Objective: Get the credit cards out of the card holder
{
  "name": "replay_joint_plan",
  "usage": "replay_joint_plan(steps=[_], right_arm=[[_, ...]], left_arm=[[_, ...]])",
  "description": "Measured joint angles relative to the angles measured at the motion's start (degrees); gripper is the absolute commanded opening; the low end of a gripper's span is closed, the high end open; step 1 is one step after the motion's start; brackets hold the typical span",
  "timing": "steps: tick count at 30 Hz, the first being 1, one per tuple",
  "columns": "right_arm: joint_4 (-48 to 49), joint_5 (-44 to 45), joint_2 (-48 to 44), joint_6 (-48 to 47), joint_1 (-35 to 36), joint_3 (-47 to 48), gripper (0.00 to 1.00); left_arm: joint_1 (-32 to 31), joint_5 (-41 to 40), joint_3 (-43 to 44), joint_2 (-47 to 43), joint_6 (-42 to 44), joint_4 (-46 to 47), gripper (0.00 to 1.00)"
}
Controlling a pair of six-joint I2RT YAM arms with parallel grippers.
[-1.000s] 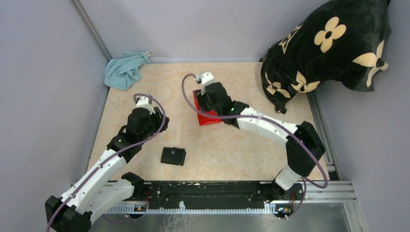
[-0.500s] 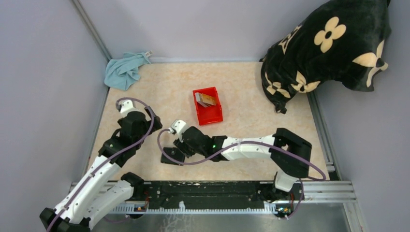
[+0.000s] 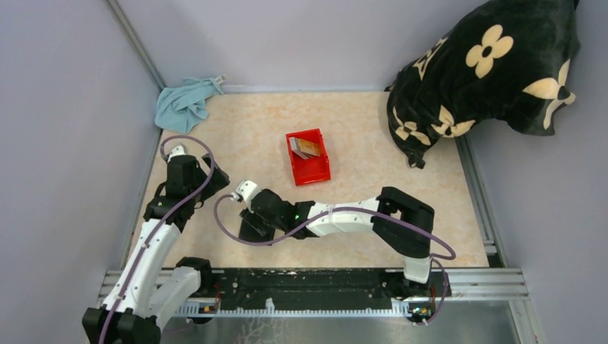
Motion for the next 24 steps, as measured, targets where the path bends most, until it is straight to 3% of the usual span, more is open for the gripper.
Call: replay_joint_plan(steps=[8,24], right_arm=[[-0.59,-1.25,4.00,-0.09,0.79,2.14,0.47],[-2.12,1.01,8.20,0.63,2.75,4.09,0.40]], left_arm=[[6.32,10.43,-1.14,3.28,2.12,1.31,0.97],[8.85,16.72,-1.60,3.80,4.09,3.74,0.97]])
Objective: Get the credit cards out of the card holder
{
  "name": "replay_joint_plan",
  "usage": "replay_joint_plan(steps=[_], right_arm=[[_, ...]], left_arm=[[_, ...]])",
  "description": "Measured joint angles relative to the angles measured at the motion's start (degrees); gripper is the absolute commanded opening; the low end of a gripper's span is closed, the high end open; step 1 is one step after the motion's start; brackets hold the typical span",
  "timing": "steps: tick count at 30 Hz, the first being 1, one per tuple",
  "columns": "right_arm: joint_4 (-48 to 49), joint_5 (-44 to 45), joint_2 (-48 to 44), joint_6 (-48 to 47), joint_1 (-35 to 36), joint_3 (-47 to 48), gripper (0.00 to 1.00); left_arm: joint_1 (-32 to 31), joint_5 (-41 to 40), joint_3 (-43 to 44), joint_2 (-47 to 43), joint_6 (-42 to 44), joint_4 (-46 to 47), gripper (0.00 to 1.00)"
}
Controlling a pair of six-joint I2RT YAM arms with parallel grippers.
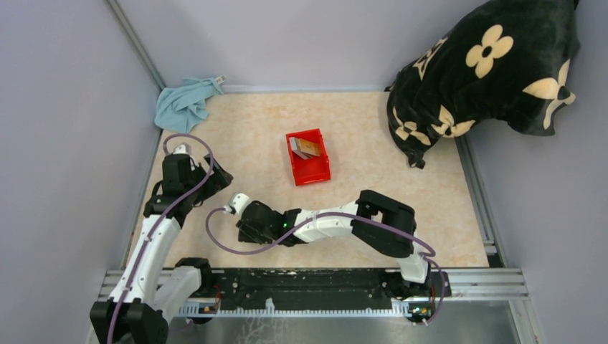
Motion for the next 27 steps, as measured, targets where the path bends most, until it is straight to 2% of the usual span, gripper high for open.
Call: replay_joint_plan(steps=[5,11,21,27], right_arm=[[-0.52,1.27,0.42,0.02,0.02,0.79,0.46],[-1.20,2.29,0.74,1.09,-0.48,1.73,0.47],[-1.88,3.02,3.58,1.64,-1.49,5.46,0.39],[-1.95,3.02,3.61,2.01,-1.49,5.46,0.40]], left_arm=[[0.04,0.72,-0.20,0.00,0.13,0.09,0.96],[0.07,1.27,-0.20,-0.22,0.22,0.37,0.96],[0.07,1.95,-0.81,-0.22,0.26,0.83,0.95],[0.07,2.03,-0.81,-0.22,0.28,1.03,0.95]])
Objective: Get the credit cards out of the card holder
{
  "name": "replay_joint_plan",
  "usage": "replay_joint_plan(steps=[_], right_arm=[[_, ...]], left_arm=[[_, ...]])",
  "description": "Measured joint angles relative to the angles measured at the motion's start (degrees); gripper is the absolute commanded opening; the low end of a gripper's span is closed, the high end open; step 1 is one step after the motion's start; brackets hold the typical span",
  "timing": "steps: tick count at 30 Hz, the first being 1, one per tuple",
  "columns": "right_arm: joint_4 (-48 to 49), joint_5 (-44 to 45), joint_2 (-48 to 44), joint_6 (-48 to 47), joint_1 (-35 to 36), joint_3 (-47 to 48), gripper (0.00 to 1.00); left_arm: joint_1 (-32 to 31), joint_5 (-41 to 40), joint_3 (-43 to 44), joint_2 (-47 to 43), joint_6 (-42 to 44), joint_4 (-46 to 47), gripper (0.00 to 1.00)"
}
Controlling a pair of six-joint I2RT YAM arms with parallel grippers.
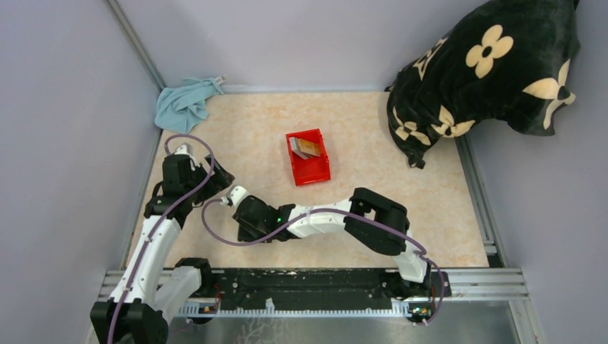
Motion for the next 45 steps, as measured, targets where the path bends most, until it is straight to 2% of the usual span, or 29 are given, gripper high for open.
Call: replay_joint_plan(steps=[7,10,14,19,28,34,39,44,45], right_arm=[[-0.39,0.63,0.00,0.00,0.04,0.00,0.40],[-0.66,1.77,-0.15,-0.13,0.15,-0.26,0.37],[-0.59,3.08,-0.63,-0.07,0.17,-1.20,0.26],[-0.68,4.79,-0.83,0.00,0.26,-1.55,0.00],[-0.52,5.64,-1.95,1.14,-0.37,-3.06,0.00],[-0.26,0.50,-7.19,4.48,-6.12,-9.05,0.00],[-0.76,-1.49,-10.64,6.97,-11.47,-12.13,0.00],[-0.96,-1.38,-13.07,10.82,-12.63,-12.90,0.00],[-0.72,-1.40,-13.53,11.67,-12.63,-13.18,0.06]], left_arm=[[0.00,0.17,0.00,-0.02,0.02,0.17,0.95],[0.02,0.26,0.00,0.00,0.02,0.20,0.95],[0.26,0.46,0.00,0.00,0.02,0.22,0.95],[0.26,0.57,-0.02,0.00,0.02,0.22,0.94],[0.28,1.14,-0.04,0.00,0.00,0.28,0.90],[0.37,4.50,-1.31,-0.50,0.33,1.64,0.84],[0.37,10.64,-2.40,-2.21,0.55,4.33,0.78],[0.26,19.54,-5.20,-3.87,-1.14,9.79,0.76],[0.09,21.11,-5.95,-4.07,-1.57,10.69,0.76]])
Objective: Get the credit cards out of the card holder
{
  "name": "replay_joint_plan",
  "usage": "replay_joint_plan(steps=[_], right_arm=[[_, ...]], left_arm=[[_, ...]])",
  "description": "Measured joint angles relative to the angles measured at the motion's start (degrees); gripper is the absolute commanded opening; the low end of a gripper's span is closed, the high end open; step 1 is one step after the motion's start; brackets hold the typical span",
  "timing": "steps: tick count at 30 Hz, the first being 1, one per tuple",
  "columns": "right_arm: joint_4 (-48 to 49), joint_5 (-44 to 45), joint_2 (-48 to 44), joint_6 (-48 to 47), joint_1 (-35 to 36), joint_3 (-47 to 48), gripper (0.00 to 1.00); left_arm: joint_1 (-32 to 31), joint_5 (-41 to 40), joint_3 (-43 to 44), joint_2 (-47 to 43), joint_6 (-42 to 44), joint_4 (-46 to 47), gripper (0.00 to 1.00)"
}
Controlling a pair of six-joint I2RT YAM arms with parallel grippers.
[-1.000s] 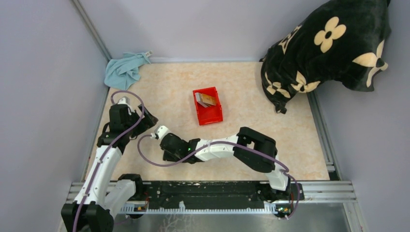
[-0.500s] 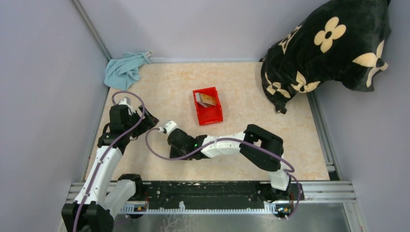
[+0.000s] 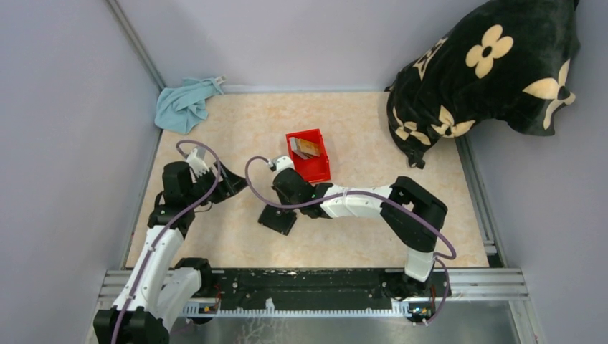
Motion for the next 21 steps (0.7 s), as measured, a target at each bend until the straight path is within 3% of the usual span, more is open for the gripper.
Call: replay_joint_plan(steps=[2,4,5,6,8,10,16,21], right_arm=[[0.33,-0.20,-0.46,0.94,0.00,-0.35,0.33],[0.31,-0.24,-0.52,1.64,0.02,-0.48,0.50],[0.46,-0.22,-0.55,1.60,0.07,-0.70,0.53],[0.61,-0.26,-0.70,1.55,0.17,-1.27,0.53],[1.01,0.15,-1.22,1.97,0.28,-2.75,0.38],[1.03,0.72,-2.08,2.38,0.28,-4.92,0.30],[1.09,2.12,-2.89,3.72,0.26,-8.59,0.28],[2.14,2.47,-3.87,3.96,0.07,-10.08,0.20]], left_arm=[[-0.90,2.71,-1.57,-0.35,-0.90,1.33,0.76],[-1.97,3.96,-2.67,-1.01,-1.51,1.97,0.72],[-2.80,4.42,-3.41,-1.64,-1.92,2.36,0.67],[-3.65,4.81,-4.09,-2.34,-2.43,2.58,0.58],[-5.27,5.35,-5.33,-3.32,-3.61,3.30,0.39],[-7.85,5.27,-7.26,-3.74,-5.05,5.11,0.23],[-18.86,3.41,-17.14,-3.39,-9.49,11.89,0.13],[-23.98,-0.02,-22.60,-2.56,-12.44,13.90,0.13]])
